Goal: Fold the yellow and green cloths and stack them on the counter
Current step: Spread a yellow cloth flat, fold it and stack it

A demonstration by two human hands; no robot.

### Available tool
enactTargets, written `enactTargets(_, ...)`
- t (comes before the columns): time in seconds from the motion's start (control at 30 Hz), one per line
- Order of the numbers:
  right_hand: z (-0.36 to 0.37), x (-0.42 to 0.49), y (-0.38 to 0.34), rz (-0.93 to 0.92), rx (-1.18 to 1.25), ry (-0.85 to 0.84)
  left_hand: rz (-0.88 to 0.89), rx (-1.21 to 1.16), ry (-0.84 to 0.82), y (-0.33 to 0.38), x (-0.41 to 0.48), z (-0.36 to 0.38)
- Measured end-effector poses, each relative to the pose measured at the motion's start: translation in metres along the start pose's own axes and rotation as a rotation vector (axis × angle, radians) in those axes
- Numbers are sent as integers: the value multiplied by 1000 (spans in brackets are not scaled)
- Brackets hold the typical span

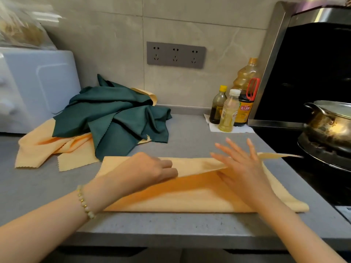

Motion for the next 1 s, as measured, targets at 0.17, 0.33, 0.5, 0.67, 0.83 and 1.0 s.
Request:
enactTargets(0.17, -14, -41, 5, -177, 98, -79, -42, -149, -6, 30, -21, -9)
enactTargets(0.33, -17, -61, 1, -205, 129, -101, -113, -291, 21, 41, -23, -3)
enactTargets(0.5, -10, -66, 2, -231, 96, -90, -146, -348, 63, 60, -13, -1)
enactTargets(0.67, -9, -68, 11, -206, 77, -89, -187, -377, 128, 61, -2, 6)
enactTargets(0.83, -14, -67, 7, -194, 93, -103, -198, -372, 97, 60, 2, 11)
enactTargets(1.0, -17, -66, -13, -168, 235, -102, -187, -387, 88, 63, -1, 17)
Point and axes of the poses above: each hand's wrist, its own x-axis towards the middle knuckle, its own z-axis out of the palm, y = z × x, the point moved 4 cm from there along x, towards the middle knuckle, and after that the axes turned 8 degrees about z, right-handed, at the moved point
